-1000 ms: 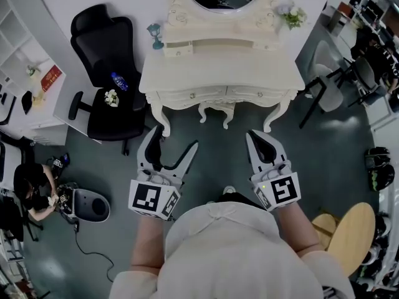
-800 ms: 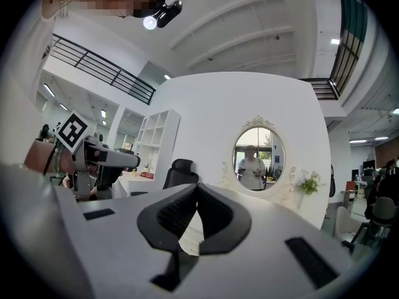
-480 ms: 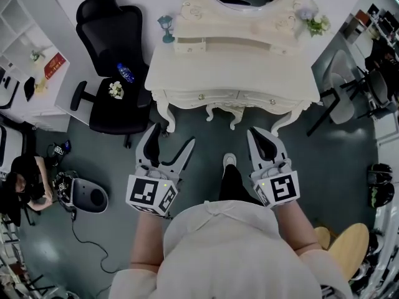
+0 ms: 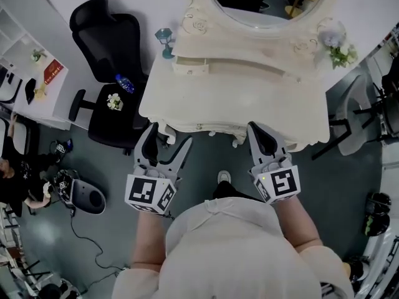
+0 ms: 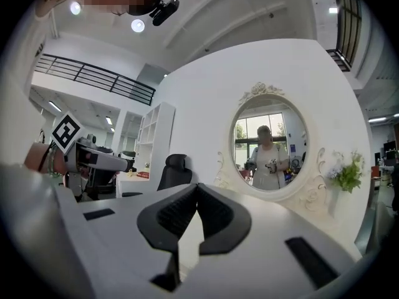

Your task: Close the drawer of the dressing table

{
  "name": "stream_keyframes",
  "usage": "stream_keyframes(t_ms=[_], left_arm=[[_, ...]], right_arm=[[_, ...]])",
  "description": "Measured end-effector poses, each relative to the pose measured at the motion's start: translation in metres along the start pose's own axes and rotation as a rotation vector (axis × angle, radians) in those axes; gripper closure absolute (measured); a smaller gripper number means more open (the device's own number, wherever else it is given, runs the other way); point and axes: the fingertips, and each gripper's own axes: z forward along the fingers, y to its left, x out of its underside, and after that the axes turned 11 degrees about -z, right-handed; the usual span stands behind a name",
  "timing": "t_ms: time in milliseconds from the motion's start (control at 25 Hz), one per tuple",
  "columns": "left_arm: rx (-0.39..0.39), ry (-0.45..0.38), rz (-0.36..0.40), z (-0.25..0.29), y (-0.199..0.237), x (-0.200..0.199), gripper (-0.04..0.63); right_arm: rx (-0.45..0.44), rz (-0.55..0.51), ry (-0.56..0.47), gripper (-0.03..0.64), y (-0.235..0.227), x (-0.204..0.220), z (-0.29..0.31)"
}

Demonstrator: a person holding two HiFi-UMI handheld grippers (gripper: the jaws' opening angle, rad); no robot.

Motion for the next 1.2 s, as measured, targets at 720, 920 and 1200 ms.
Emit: stream_keyframes(t_ms=[720, 920, 1200], left_arm=[[-0.109, 0.121, -0.003, 0.184, 0.07, 0.036, 0.209], [-0.119, 0.181, -0.023, 0.222, 0.109, 0.064, 0.209], [-0.122, 0.273, -0.078, 0.264, 0.159, 0.12, 0.209]], right_arm=[[-0.085, 0.052, 0.073, 0.609, -0.112, 0.074, 0.151], [-0.088, 0.071, 0.093, 0.609, -0.113, 0.093, 0.196], [-0.122, 0.075, 0.137, 0.609, -0.102, 0.131, 0.257]])
